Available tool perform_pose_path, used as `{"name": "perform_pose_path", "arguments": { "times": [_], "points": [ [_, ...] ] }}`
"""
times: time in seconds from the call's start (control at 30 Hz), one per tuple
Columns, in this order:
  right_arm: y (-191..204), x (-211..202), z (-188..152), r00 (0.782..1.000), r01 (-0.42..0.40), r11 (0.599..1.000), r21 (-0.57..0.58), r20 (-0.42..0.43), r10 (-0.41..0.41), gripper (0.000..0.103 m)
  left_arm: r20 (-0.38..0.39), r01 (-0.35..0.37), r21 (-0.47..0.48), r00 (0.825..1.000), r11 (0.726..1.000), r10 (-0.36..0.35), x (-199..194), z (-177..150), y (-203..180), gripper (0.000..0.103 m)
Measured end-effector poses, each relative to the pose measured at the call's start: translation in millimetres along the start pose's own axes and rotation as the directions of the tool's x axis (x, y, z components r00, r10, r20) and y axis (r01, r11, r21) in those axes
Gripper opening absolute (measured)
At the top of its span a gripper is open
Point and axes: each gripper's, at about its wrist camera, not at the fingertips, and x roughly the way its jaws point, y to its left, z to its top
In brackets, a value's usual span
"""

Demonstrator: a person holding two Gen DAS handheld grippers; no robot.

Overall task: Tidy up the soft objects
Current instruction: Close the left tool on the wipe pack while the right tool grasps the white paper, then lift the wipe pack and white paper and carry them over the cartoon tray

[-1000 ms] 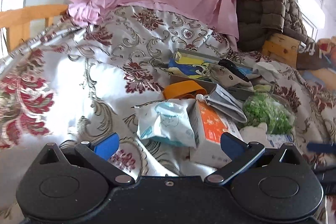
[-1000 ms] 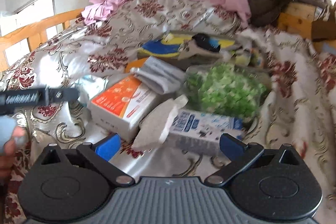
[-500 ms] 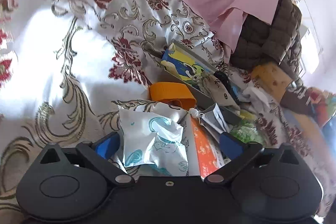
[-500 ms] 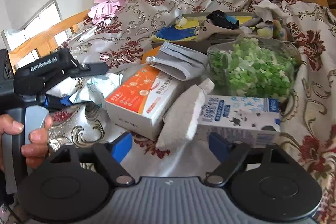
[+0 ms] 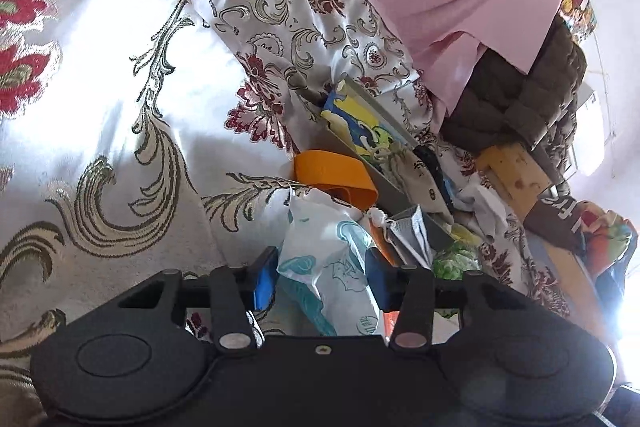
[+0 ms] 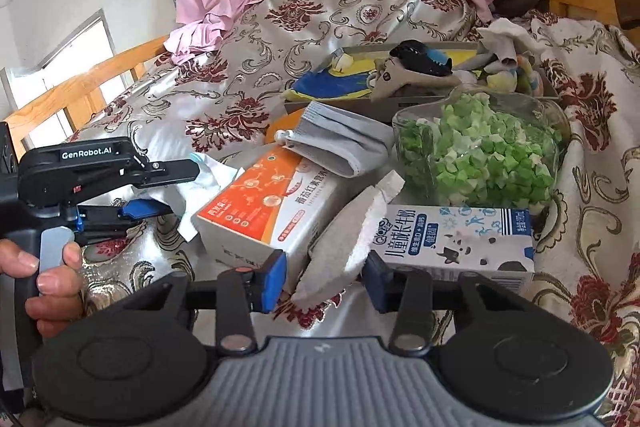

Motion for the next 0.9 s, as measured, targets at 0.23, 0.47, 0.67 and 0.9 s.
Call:
{"name": "perform_pose_path", "arguments": {
  "times": [0.23, 0.47, 0.67, 0.9],
  "points": [
    [2.5, 1.1, -1.2, 1.000, 0.026, 1.000, -0.015, 0.009, -0.025, 0.029, 0.016, 0.019, -0.012, 1.000, 1.000, -0.018, -0.2, -1.6, 2.9, 0.044],
    [-0.2, 5.8, -1.6, 1.000, 0.025, 1.000, 0.000, 0.003, -0.025, 0.028, 0.048, 0.004, 0.017, 0.999, 1.000, -0.005, -5.6, -2.8, -1.5, 0.035],
    [6.3, 10.1, -3.1, 0.999, 0.044, 0.998, -0.051, 0.002, -0.044, 0.029, 0.073, 0.001, 0.063, 0.997, 0.998, -0.006, -12.2, -6.1, -11.3, 0.034],
    [7.4, 5.0, -2.1, 0.998, 0.067, 0.996, -0.052, 0.018, -0.066, 0.014, 0.086, 0.024, 0.102, 0.996, 0.995, -0.033, -25.3, -13.7, -30.3, 0.034]
  ]
}}
